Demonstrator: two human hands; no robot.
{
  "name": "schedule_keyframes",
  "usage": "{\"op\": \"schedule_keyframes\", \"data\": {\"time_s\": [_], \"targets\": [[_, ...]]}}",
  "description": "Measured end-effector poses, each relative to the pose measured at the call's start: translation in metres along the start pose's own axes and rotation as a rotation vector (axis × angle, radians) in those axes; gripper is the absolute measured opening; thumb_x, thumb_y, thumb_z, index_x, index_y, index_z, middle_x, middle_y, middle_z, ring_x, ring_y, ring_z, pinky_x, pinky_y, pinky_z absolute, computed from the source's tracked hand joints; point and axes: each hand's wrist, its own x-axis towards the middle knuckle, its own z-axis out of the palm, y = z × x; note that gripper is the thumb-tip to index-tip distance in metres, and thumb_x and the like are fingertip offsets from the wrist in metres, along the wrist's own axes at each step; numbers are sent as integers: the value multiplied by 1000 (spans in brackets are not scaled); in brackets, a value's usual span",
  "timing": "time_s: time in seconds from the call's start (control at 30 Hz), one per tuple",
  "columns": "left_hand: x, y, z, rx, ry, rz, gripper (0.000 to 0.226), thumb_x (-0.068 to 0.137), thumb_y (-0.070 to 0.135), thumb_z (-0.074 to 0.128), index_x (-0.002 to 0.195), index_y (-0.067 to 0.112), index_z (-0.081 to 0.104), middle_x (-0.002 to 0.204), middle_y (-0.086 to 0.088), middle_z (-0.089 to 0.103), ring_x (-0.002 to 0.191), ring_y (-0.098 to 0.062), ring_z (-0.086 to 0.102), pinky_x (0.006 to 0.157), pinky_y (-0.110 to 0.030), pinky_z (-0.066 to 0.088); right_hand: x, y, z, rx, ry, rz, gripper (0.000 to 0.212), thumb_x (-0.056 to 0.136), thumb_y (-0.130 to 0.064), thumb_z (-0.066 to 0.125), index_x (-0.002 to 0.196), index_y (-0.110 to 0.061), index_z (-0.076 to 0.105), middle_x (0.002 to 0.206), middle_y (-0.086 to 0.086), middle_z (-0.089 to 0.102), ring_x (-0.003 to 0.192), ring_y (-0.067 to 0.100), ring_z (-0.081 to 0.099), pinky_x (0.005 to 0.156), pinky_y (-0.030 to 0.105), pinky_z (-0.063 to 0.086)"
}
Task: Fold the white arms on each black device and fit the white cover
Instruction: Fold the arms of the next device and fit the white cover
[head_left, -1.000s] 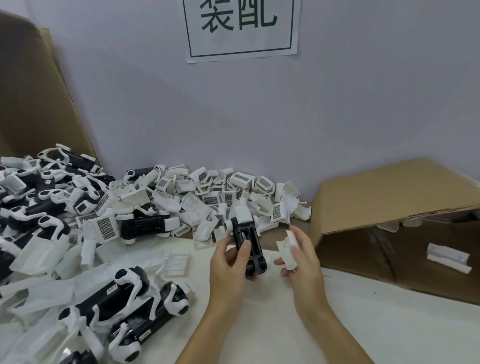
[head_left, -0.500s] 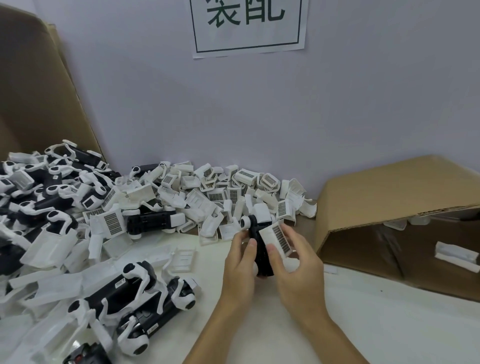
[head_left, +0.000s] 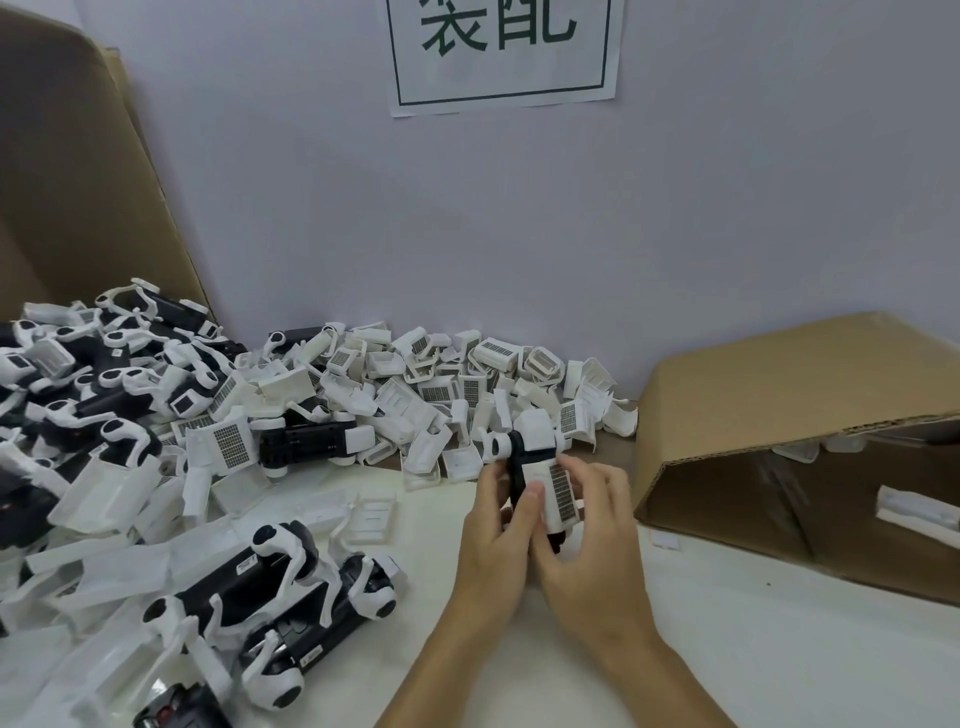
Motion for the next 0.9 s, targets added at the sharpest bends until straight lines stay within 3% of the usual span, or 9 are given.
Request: {"op": "schedule_keyframes", "data": {"time_s": [0.13,0.23,0.33,0.5,0.73,0.9], "targets": [[3,2,-2,-88,105,-87,15,102,18,53,114,17,62,97,7,75,86,-4,71,64,-14,52,-2,-4,-2,30,-55,-79,41,88,-26,55,128,-20,58,121,-9,50,115,1,53,90,6,41],[4,3,-4,-108,158,-115,15,102,20,52,111,17,63,92,12,76,82,2,70,62,-9,49,3,2,-5,59,96,-85,20,84,-9,61,100,-19,67,100,-8,62,95,11,62,74,21,48],[4,3,-4,-114,177,-137,17,102,22,52,114,18,63,94,13,76,83,3,70,62,-8,49,5,10,-6,125,172,40,31,82,5,70,84,-26,71,78,-12,68,76,13,64,64,29,52],[5,3,-3,-120,171,-144,15,102,22,52,112,20,63,95,10,76,84,-1,71,62,-12,51,5,11,-4,214,141,144,36,83,1,75,83,-36,72,79,-17,73,74,10,68,64,20,54],[3,5,-2,-108,173,-142,16,102,23,52,113,19,63,94,14,75,83,2,70,62,-9,49,6,7,-6,240,165,176,28,89,-4,70,77,-28,74,71,-11,71,69,12,66,60,18,51],[3,6,-3,-107,161,-143,17,103,22,50,115,17,61,91,15,76,81,2,70,60,-11,51,7,6,-7,259,174,162,31,86,4,70,86,-26,75,80,-9,74,77,12,69,64,20,54]]}}
